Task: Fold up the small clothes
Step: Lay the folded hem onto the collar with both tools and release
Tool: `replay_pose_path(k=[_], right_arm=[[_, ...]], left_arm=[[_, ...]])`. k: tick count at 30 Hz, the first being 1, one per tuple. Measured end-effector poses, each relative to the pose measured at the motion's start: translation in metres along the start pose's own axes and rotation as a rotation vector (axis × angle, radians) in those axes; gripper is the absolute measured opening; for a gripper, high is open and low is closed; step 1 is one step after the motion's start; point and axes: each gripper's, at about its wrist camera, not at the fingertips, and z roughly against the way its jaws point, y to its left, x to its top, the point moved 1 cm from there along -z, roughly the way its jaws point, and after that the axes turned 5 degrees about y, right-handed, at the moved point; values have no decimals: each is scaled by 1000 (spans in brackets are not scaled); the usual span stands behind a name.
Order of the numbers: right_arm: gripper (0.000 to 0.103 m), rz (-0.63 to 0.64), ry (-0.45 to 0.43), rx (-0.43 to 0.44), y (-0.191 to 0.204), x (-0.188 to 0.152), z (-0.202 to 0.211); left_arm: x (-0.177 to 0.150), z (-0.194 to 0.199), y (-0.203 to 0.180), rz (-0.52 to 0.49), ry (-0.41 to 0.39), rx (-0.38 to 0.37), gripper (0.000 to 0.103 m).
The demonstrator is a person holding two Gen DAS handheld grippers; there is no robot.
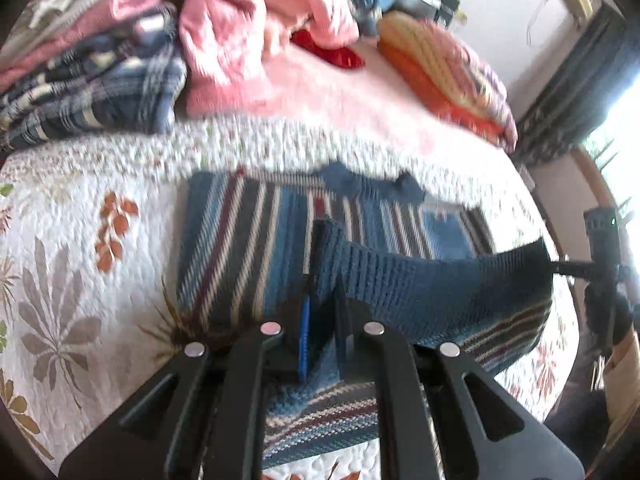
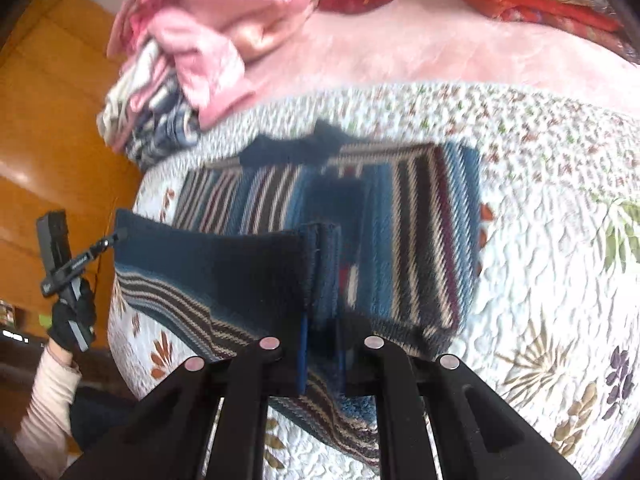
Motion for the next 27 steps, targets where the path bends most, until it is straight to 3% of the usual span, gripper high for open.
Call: replay_pose_path(k=[6, 14, 19, 27], right_arm=[[10, 12, -76, -24, 8, 37, 10], [10, -54, -104, -96, -3, 110, -18], [10, -99, -60, -175, -26, 136, -53], [10, -136, -12, -208, -52, 140, -98]], left_arm=[[32, -9, 4, -4, -70, 74, 8], [92, -46, 15, 48, -126, 117, 8], [112, -88, 16, 41, -82, 167, 8], [107, -142, 32, 67, -1, 231, 10]])
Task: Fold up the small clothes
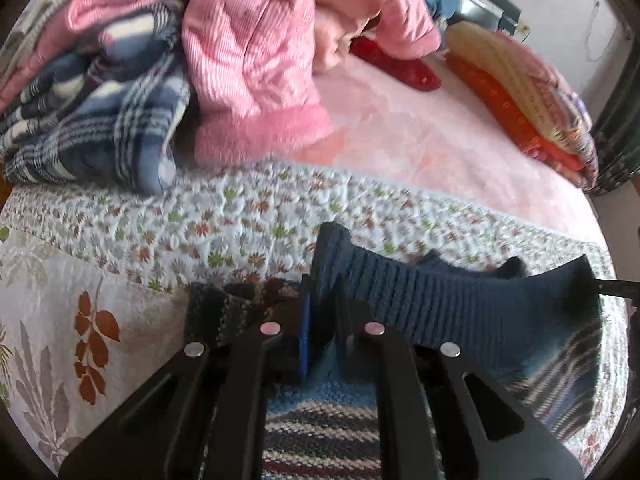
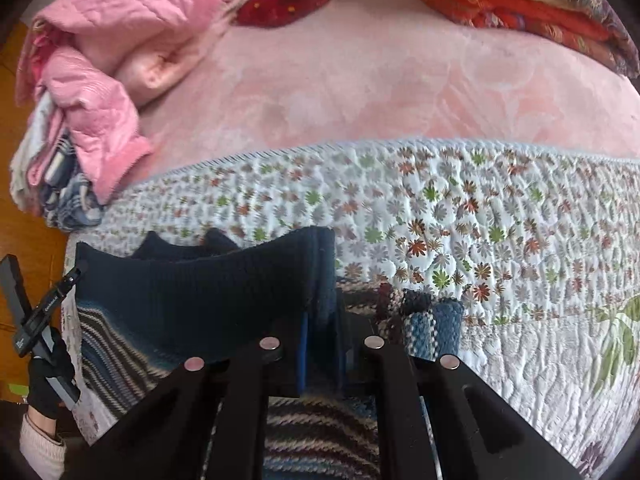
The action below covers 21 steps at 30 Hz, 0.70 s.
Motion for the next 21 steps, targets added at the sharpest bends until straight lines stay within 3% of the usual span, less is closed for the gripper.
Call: replay_pose_path(k=[6, 11, 16, 21], right_arm=[[14, -18, 21, -37, -8, 2, -24], [23, -41, 19, -61, -14, -5, -29], [30, -55, -17, -58, -22, -23, 12], [38, -44, -14, -14, -30, -69, 60]], left_arm=[[-9, -28, 16, 40, 61, 66, 24], [-17, -25, 23, 65, 68, 56, 34], [-29, 11, 33, 83, 76, 66, 42], [-54, 60, 37, 98, 97, 29, 44]])
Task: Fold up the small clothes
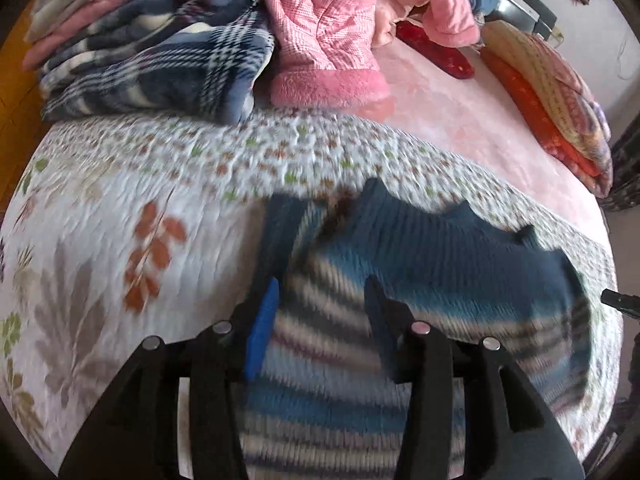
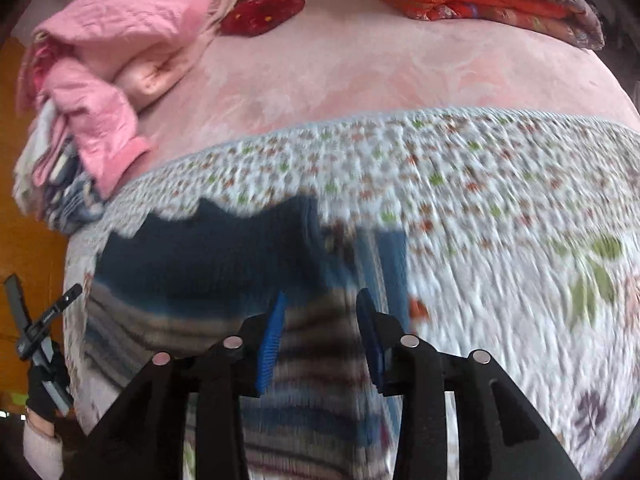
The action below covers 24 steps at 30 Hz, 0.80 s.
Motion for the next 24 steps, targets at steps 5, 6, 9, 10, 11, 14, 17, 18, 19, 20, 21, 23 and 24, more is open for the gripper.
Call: replay_pose_path(k=[5, 6, 9, 10, 11, 14, 17, 18, 19, 20, 21, 23, 24], right_arm=[[49, 2, 58, 44, -8, -68, 18], [49, -5, 73, 49, -11, -82, 18], [49, -3, 109, 23, -15, -106, 10], [49, -11, 111, 4, -15, -109, 4], [49, -15, 120, -6, -15, -110, -1], [49, -39, 145, -36, -20, -114, -18], [41, -28, 178, -74, -25, -118, -34], [34, -29, 182, -63, -26, -120, -36], [21, -28, 187, -46, -25, -121, -37], [16, -25, 188, -39, -25, -122, -37], [14, -10, 179, -35, -23, -122, -33], [12, 17, 158, 7, -18, -123, -20], [12, 15, 153, 23, -18, -122, -14]], left_arm=[[-51, 42, -7, -40, 41, -5, 54], [-58, 47, -8, -39, 43, -15, 54], [-79, 50, -13, -34, 65, -29, 55], [-83, 46, -17, -37, 76, -28, 55], [-86, 42, -21, -41, 84, -33, 55], [-90, 25, -26, -38, 114, -28, 55], [-89, 6, -25, -20, 127, -14, 55], [-89, 1, -23, -15, 133, -12, 55], [-90, -5, -21, -9, 146, -11, 55], [-91, -8, -20, -10, 154, -7, 55], [-93, -13, -19, -13, 165, 2, 55], [-95, -20, -16, -19, 182, 12, 55], [-95, -23, -15, -19, 189, 19, 55]])
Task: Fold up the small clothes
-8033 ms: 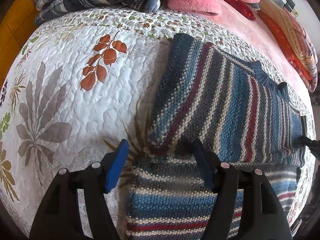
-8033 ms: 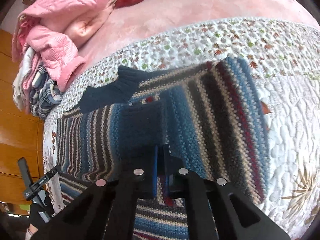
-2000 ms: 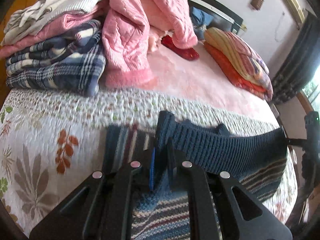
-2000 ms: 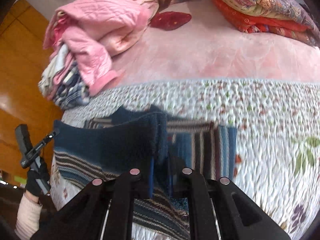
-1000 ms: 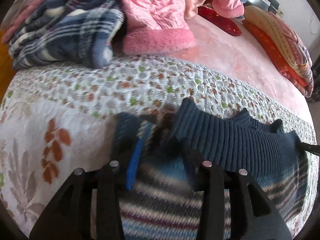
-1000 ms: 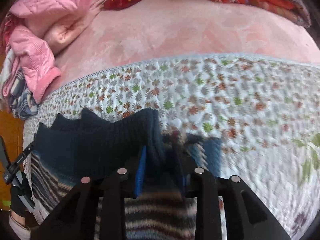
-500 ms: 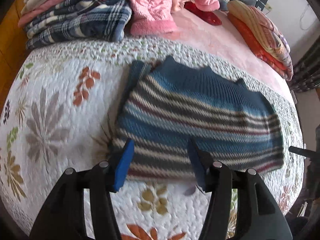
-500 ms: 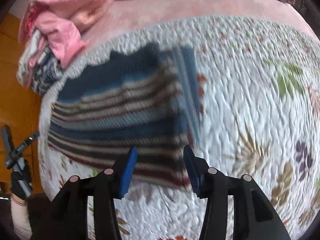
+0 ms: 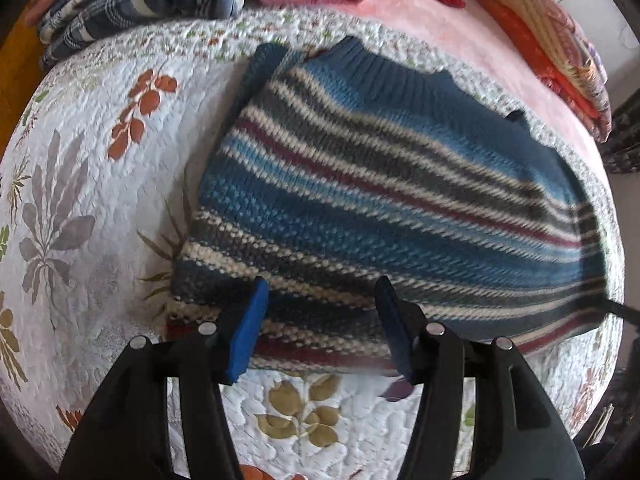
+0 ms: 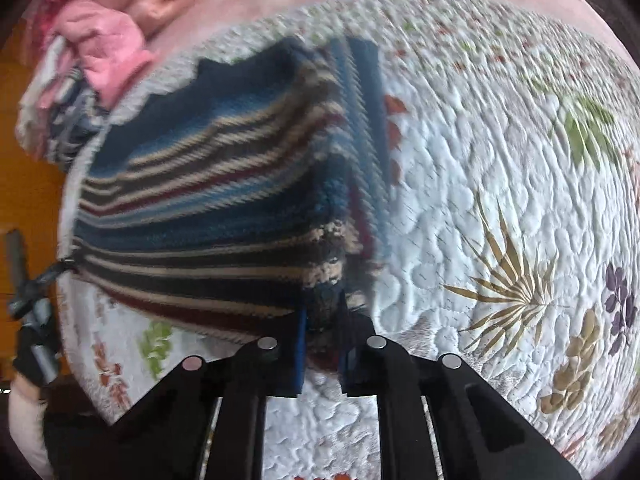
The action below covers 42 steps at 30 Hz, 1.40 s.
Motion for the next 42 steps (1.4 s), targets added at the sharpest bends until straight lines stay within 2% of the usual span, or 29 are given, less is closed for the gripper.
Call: replay_pose_path(k=[3, 8, 13, 15, 18, 19, 20, 23, 28, 34, 42], right_arm=[[11, -35, 11, 22, -9, -2, 5], [11, -70, 104, -35, -27, -4, -22], [14, -41, 114, -104, -23, -7, -31], [18, -42, 114, -107, -19, -7, -31], [30, -61, 73, -70, -18, -3, -16], [41, -68, 50, -54, -18, -2, -10], [47, -73, 24, -35, -23, 0, -1], [57, -82, -42, 6, -28, 6, 13], [58, -104, -60, 54, -44, 25, 9], [59, -122, -38, 100, -38, 40, -16], [60, -136, -22, 130, -43, 41, -36]], left_arm=[[1, -8, 3, 1, 14, 10, 55], [0, -11, 1, -17, 15, 25, 56], [1, -12, 2, -18, 10, 19, 57], [5, -13, 0, -14, 8, 14, 57], [6, -4, 0, 0, -12, -24, 57], [8, 0, -1, 5, -29, -37, 57], [10, 3, -1, 7, -42, -44, 58], [15, 11, -4, 6, -92, -63, 62], [23, 14, -8, -16, -135, -59, 64], [27, 6, -6, -23, -132, -59, 66], [29, -6, -6, -36, -119, -53, 69]])
